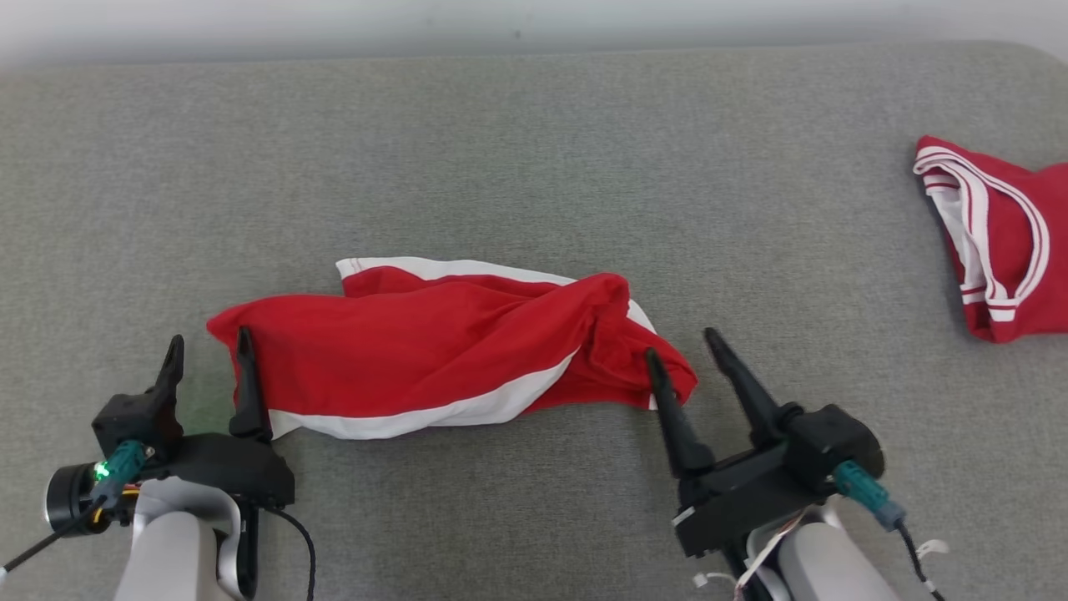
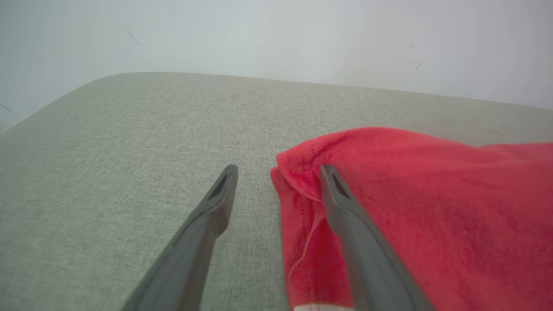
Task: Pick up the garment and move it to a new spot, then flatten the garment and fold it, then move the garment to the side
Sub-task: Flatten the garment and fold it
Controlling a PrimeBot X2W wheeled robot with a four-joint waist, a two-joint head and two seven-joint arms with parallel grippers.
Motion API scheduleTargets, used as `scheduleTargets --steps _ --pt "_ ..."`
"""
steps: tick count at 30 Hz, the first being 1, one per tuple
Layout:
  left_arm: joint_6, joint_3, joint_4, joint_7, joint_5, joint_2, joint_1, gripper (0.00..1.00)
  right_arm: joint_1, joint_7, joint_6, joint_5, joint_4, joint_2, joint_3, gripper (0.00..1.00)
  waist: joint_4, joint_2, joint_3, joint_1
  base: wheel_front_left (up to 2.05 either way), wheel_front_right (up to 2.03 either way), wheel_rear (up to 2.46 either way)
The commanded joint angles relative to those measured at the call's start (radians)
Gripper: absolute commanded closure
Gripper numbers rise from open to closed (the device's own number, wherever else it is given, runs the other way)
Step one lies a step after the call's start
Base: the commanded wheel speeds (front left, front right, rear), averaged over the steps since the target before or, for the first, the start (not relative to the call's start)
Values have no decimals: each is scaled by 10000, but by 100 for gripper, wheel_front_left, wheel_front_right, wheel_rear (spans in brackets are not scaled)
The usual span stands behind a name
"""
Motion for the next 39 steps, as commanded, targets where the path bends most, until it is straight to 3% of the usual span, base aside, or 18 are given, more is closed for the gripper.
scheduleTargets --steps 1,8,18,19,20,22,23,39 --pt "-16 65 -41 -27 81 -40 130 0 47 7 -30 59 -66 -25 90 0 70 -1 -13 -1 0 0 0" --pt "-123 313 -540 -27 256 -388 750 0 225 6 -31 34 235 -244 1041 0 398 -1 -185 -1 0 0 0" --pt "-290 209 -836 -27 169 -610 1369 0 -319 7 -31 -571 1429 -81 931 1 875 -1 -319 -1 0 0 0" --pt "-305 194 -839 -27 170 -619 1416 0 -357 7 -31 -627 1568 -69 899 21 899 -1 -331 -1 0 0 0" --pt "-317 192 -843 -27 159 -623 1460 0 -397 7 -31 -715 1691 -54 860 49 919 -1 -347 -1 0 0 0" --pt "-311 163 -858 -27 96 -623 1485 0 -556 7 -30 -835 2133 -4 621 95 955 -1 -392 -1 0 0 0" --pt "-317 133 -866 -27 55 -626 1506 0 -628 7 -31 -905 2221 11 527 100 962 -1 -407 -1 0 0 0" --pt "-270 -785 -1003 -27 -473 -623 2163 0 -377 7 -31 -1055 1908 -77 -161 100 896 -1 -677 -1 0 0 0"
